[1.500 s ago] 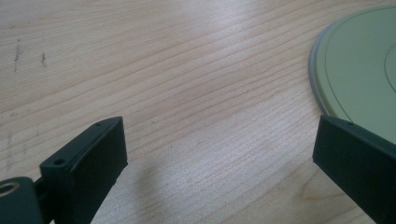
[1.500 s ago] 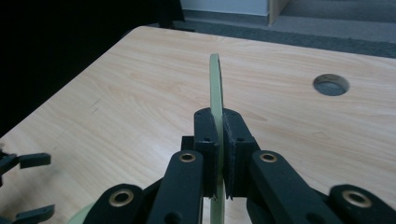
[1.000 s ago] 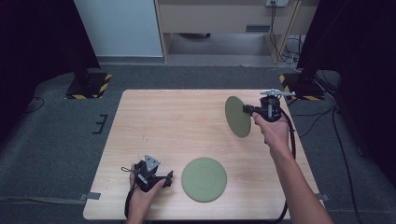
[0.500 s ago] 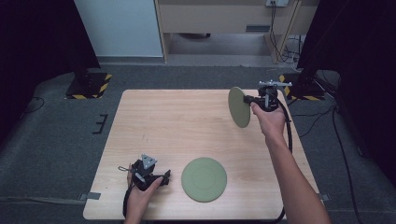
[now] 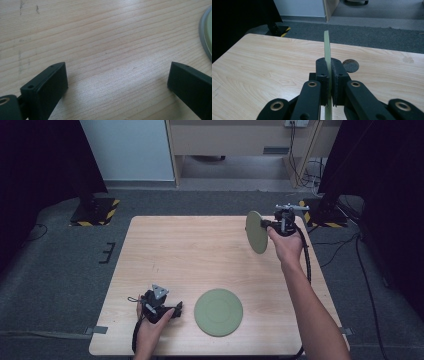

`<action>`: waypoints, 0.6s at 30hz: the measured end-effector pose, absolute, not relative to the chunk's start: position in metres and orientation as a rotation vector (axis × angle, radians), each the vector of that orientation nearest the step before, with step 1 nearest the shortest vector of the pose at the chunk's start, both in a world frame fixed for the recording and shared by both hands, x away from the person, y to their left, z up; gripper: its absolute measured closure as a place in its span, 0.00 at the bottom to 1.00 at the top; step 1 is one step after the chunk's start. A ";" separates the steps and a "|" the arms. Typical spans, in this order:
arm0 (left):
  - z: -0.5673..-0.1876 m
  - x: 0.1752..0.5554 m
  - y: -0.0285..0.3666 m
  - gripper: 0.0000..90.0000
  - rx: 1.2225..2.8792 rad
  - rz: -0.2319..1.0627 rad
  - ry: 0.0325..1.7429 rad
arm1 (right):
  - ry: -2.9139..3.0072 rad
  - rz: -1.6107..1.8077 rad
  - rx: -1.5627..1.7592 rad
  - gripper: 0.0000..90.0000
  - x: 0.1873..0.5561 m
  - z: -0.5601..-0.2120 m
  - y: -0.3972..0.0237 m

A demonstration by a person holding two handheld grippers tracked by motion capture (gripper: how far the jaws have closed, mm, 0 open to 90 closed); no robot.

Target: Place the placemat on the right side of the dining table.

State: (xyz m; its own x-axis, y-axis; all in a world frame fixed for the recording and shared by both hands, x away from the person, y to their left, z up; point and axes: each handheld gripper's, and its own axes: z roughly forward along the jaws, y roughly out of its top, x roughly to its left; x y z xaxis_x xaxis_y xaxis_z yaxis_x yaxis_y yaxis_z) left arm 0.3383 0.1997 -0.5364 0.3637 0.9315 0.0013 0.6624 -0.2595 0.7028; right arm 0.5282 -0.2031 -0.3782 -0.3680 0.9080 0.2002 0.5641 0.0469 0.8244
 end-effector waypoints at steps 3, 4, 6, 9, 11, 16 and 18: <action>-0.536 0.338 0.200 0.03 2.014 0.565 1.376 | 1.956 1.239 1.474 0.96 0.530 -0.381 -0.201; -0.536 0.338 0.200 0.03 2.014 0.564 1.376 | 1.955 1.238 1.475 0.96 0.530 -0.382 -0.200; -0.536 0.339 0.200 0.02 2.015 0.564 1.375 | 1.954 1.234 1.475 0.96 0.530 -0.384 -0.199; -0.536 0.339 0.200 0.02 2.014 0.563 1.375 | 1.957 1.225 1.473 0.96 0.530 -0.387 -0.198; -0.536 0.339 0.200 0.02 2.016 0.563 1.374 | 1.959 1.218 1.485 0.96 0.530 -0.391 -0.198; -0.536 0.339 0.200 0.02 2.018 0.562 1.371 | 1.966 1.195 1.497 0.96 0.528 -0.400 -0.199; -0.536 0.339 0.200 0.02 2.020 0.561 1.370 | 1.965 1.193 1.503 0.96 0.527 -0.402 -0.201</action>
